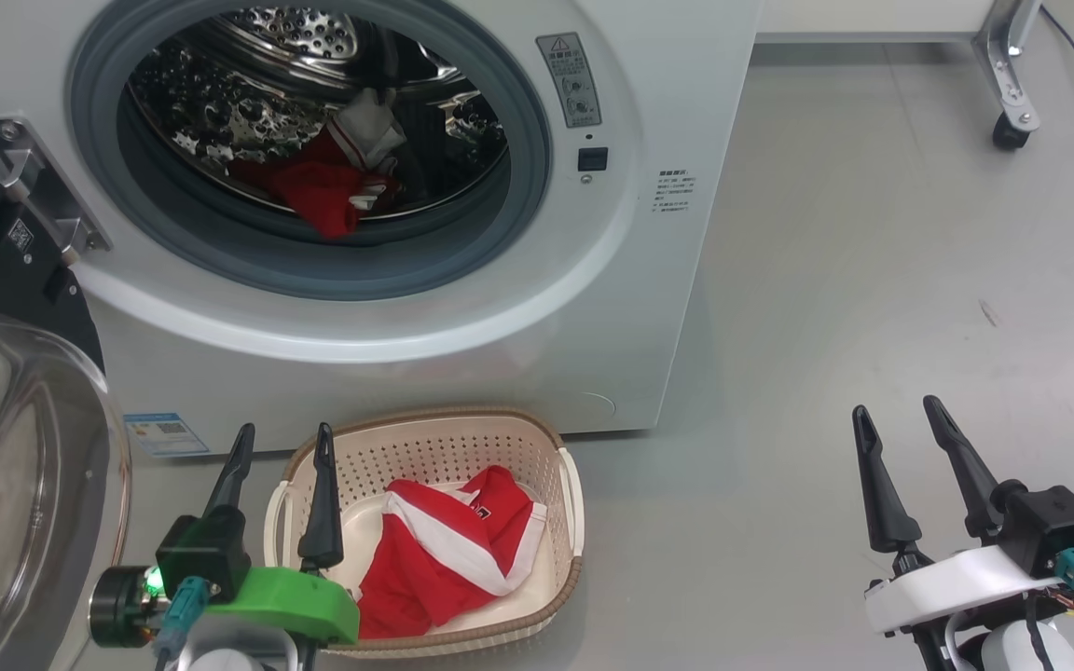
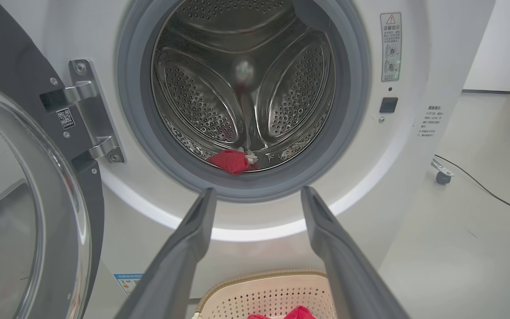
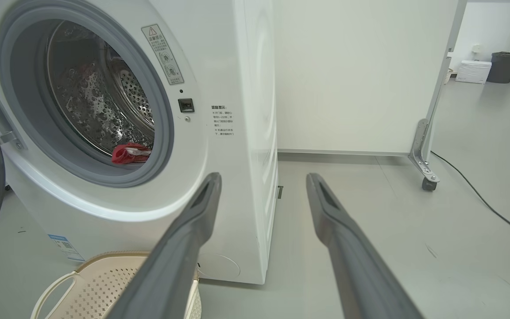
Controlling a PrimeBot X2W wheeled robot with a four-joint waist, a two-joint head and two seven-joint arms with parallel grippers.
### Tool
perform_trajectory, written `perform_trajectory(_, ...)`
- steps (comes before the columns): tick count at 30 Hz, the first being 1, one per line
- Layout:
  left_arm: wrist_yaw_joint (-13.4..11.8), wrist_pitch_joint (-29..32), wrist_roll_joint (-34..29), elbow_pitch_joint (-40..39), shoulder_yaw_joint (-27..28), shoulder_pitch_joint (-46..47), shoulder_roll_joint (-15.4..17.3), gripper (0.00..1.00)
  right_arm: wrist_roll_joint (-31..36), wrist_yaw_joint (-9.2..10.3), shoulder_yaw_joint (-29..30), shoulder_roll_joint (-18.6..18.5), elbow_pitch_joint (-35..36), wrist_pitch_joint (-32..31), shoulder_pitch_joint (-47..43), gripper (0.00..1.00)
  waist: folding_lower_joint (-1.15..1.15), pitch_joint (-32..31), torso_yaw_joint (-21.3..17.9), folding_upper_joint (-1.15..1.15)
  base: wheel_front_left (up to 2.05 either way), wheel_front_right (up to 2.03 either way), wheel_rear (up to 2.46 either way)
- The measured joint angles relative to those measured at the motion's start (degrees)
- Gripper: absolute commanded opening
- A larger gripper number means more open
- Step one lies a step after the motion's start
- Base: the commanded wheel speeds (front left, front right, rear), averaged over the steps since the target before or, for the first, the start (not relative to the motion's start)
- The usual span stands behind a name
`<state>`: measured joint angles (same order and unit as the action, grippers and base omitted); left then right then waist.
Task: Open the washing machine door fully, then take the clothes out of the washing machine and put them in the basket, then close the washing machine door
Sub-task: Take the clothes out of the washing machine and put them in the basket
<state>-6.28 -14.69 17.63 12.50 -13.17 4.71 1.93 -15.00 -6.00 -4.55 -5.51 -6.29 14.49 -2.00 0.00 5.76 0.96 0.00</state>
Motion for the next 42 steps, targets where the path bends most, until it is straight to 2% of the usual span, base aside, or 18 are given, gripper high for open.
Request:
perform_trajectory(5, -0.07, 0.00, -0.01, -0.92, -0.30, -1.39, 0.05, 1.00, 0.03, 1.12, 0.08, 0.18, 0.21, 0.00, -1.19, 1.00, 0.00, -1.02, -0.62, 0.00, 0.00, 0.00, 0.00)
perform_trajectory(42, -0.51, 2.60, -1.08, -4.70, -2.07, -3.63, 0.33, 1.00, 0.01, 2.07, -0.12, 0.87, 2.00, 0.00, -2.60, 1.00, 0.00, -1.17, -0.76, 0.00, 0.00, 0.00, 0.00)
